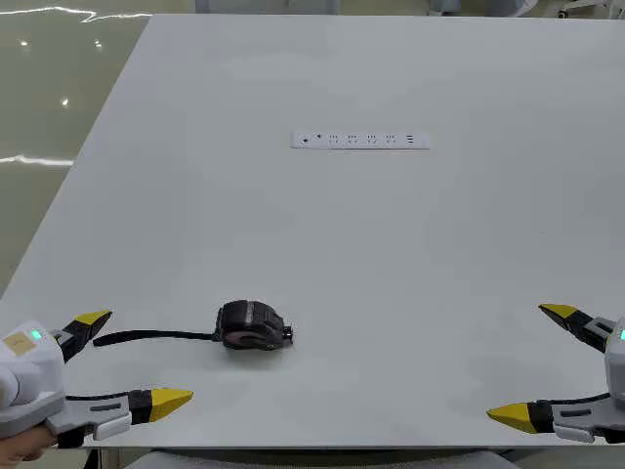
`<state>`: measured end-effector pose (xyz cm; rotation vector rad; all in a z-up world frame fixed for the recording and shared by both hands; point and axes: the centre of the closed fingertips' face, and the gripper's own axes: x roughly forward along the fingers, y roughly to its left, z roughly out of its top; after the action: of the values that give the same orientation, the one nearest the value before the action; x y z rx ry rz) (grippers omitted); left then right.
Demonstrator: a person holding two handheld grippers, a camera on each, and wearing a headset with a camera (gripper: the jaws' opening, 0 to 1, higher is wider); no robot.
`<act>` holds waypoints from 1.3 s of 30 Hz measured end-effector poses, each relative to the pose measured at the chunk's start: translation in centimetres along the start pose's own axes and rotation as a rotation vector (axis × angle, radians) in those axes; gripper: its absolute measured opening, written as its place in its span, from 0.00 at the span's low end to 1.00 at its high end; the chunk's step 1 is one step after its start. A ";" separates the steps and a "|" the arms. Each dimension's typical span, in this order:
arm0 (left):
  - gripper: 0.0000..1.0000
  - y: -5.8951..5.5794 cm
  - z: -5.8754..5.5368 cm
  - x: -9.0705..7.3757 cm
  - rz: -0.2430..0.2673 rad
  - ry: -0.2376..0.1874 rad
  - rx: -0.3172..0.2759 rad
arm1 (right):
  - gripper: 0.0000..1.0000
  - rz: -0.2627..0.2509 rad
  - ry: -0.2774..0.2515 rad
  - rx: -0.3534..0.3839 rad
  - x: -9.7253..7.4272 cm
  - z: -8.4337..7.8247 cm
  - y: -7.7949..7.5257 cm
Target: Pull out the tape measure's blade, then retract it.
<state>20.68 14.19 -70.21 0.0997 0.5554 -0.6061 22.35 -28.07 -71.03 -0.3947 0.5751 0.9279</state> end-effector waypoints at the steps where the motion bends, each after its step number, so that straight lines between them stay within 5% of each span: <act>1: 1.00 -0.1 0.0 0.1 -0.006 -0.002 0.000 | 1.00 -0.006 -0.002 0.004 -0.1 0.0 -0.1; 10: 1.00 0.0 0.4 0.3 -0.004 -0.009 0.010 | 1.00 -0.008 0.011 0.018 -0.4 -0.4 0.1; 12: 1.00 0.6 0.2 0.1 0.030 0.007 0.058 | 1.00 -0.015 0.007 0.021 -0.4 -0.3 -0.1; 25: 1.00 0.6 0.6 -0.2 0.016 -0.004 0.006 | 1.00 -0.009 0.009 0.024 -0.3 -0.5 0.0; 39: 1.00 0.5 0.4 0.7 -0.003 0.018 0.021 | 1.00 -0.007 0.013 0.038 -0.7 -1.0 -0.3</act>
<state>21.64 14.12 -70.30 0.1246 0.5668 -0.6149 21.99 -29.22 -71.39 -0.3687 0.6021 0.9069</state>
